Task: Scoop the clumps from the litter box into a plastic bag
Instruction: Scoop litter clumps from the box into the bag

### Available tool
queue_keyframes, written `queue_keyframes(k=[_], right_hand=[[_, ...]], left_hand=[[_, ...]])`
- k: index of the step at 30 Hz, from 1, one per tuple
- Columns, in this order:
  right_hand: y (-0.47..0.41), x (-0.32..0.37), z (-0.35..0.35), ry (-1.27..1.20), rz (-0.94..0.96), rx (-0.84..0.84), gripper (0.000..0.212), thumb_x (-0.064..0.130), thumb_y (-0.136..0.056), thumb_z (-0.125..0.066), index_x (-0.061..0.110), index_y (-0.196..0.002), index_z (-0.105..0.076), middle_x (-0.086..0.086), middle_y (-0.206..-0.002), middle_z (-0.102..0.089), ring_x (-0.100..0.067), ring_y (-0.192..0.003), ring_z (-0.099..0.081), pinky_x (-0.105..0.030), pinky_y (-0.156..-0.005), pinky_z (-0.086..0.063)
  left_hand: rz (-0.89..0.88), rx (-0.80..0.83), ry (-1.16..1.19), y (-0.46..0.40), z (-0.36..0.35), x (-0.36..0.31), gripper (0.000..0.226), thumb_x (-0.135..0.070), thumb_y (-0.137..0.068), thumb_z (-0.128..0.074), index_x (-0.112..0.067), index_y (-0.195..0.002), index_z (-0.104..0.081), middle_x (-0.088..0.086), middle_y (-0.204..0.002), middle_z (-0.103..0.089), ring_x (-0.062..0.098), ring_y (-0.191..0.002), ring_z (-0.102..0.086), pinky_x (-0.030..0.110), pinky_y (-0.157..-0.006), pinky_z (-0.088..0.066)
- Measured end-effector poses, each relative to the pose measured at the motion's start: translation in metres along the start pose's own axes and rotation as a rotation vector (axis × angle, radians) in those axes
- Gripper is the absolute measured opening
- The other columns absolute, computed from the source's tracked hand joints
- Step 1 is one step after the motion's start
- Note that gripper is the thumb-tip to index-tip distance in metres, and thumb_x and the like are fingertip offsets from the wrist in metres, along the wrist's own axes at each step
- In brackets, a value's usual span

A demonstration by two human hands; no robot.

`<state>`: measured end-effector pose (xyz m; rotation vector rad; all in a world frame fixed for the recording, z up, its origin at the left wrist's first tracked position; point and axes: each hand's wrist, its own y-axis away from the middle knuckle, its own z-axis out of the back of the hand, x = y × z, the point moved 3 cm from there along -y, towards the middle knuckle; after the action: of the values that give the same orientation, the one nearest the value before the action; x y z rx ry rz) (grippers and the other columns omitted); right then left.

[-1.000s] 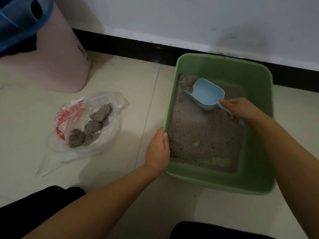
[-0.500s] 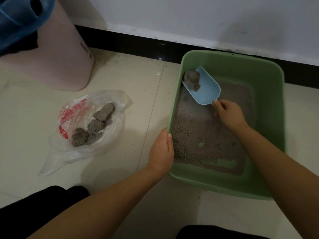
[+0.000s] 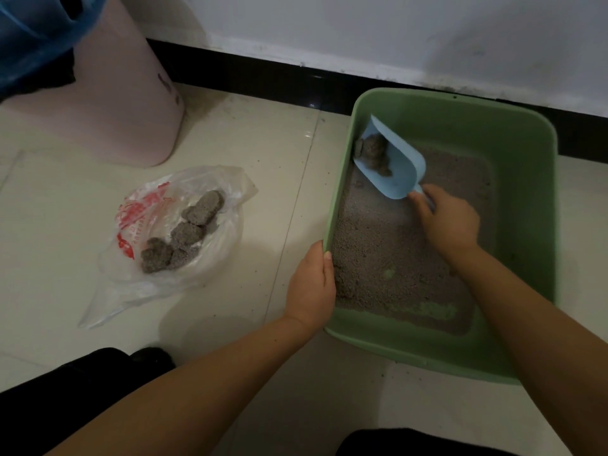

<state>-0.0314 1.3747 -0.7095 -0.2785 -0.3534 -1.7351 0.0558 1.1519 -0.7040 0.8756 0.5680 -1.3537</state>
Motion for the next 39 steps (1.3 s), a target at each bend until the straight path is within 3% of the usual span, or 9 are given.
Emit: queue_keyframes(k=[3,8,14,21,24,27,31,36,39], right_hand=[[-0.004,-0.002,0.006,-0.031,0.02,0.049,0.035,0.042,-0.096,-0.043,0.015,-0.105,-0.062,-0.008,-0.08,-0.063,-0.022,-0.068,-0.055,-0.032,-0.06,-0.042],[0.003,-0.011,0.013,-0.453,-0.06,0.226,0.037,0.035,-0.097,-0.044,0.005,-0.083,-0.06,-0.005,-0.068,-0.055,-0.017,-0.059,-0.047,-0.029,-0.061,-0.038],[-0.002,-0.001,-0.011,-0.651,-0.18,0.261,0.032,0.033,-0.098,-0.042,0.015,-0.074,-0.052,-0.003,-0.066,-0.051,-0.013,-0.055,-0.044,-0.025,-0.054,-0.038],[0.01,0.004,-0.011,-0.781,-0.161,0.2,0.034,0.033,-0.099,-0.04,0.007,-0.083,-0.055,-0.001,-0.065,-0.049,-0.011,-0.053,-0.043,-0.016,-0.046,-0.039],[0.002,0.01,-0.017,-0.794,-0.215,0.224,0.032,0.034,-0.099,-0.04,0.012,-0.079,-0.053,-0.001,-0.065,-0.049,-0.01,-0.052,-0.042,-0.015,-0.043,-0.038],[0.002,0.009,-0.022,-0.808,-0.2,0.209,0.034,0.036,-0.099,-0.039,0.017,-0.073,-0.051,0.0,-0.065,-0.049,-0.01,-0.053,-0.043,-0.016,-0.045,-0.038],[0.0,0.011,-0.026,-0.829,-0.236,0.213,0.035,0.037,-0.099,-0.038,0.017,-0.074,-0.05,0.0,-0.065,-0.049,-0.01,-0.052,-0.043,-0.009,-0.037,-0.034],[0.007,0.01,-0.016,-0.805,-0.205,0.208,0.035,0.037,-0.099,-0.038,0.015,-0.076,-0.051,-0.001,-0.067,-0.049,-0.011,-0.056,-0.044,-0.02,-0.051,-0.039],[0.019,0.012,0.001,-0.801,-0.171,0.221,0.033,0.035,-0.099,-0.04,0.018,-0.073,-0.051,-0.001,-0.066,-0.049,-0.01,-0.054,-0.044,-0.022,-0.051,-0.037]], left_hand=[[-0.004,0.006,0.012,0.001,0.001,-0.001,0.04,-0.035,-0.093,-0.022,-0.008,-0.105,-0.05,0.006,-0.085,-0.055,0.024,-0.077,-0.054,0.035,-0.067,-0.042],[0.014,0.011,0.014,0.001,0.001,-0.001,0.04,-0.035,-0.093,-0.022,-0.009,-0.106,-0.05,0.004,-0.086,-0.055,0.023,-0.079,-0.053,0.033,-0.068,-0.041],[0.022,0.016,-0.008,0.0,0.002,-0.002,0.024,-0.023,-0.101,-0.029,-0.008,-0.103,-0.048,-0.001,-0.078,-0.047,0.02,-0.072,-0.047,0.028,-0.062,-0.032],[0.038,0.008,-0.065,0.001,0.003,-0.005,0.021,-0.022,-0.101,-0.029,-0.009,-0.101,-0.046,-0.01,-0.066,-0.038,0.019,-0.062,-0.041,0.028,-0.057,-0.025],[0.042,0.003,-0.09,0.001,0.001,-0.005,0.018,-0.024,-0.101,-0.029,-0.014,-0.1,-0.043,-0.008,-0.066,-0.04,0.014,-0.059,-0.042,0.028,-0.058,-0.028],[0.052,-0.017,-0.088,0.0,0.0,-0.005,0.023,-0.024,-0.101,-0.029,-0.009,-0.106,-0.046,0.0,-0.072,-0.047,0.023,-0.067,-0.048,0.032,-0.06,-0.036],[0.034,-0.037,-0.105,-0.001,-0.001,-0.004,0.025,-0.024,-0.101,-0.028,-0.008,-0.108,-0.046,0.004,-0.077,-0.049,0.029,-0.072,-0.052,0.036,-0.064,-0.041],[0.039,-0.037,-0.106,-0.002,0.0,-0.006,0.026,-0.024,-0.102,-0.028,-0.006,-0.108,-0.046,0.008,-0.076,-0.051,0.03,-0.071,-0.052,0.038,-0.065,-0.043],[0.047,-0.018,-0.127,-0.003,0.003,-0.01,0.027,-0.023,-0.102,-0.028,-0.003,-0.107,-0.045,0.011,-0.075,-0.05,0.034,-0.072,-0.054,0.039,-0.065,-0.043]])
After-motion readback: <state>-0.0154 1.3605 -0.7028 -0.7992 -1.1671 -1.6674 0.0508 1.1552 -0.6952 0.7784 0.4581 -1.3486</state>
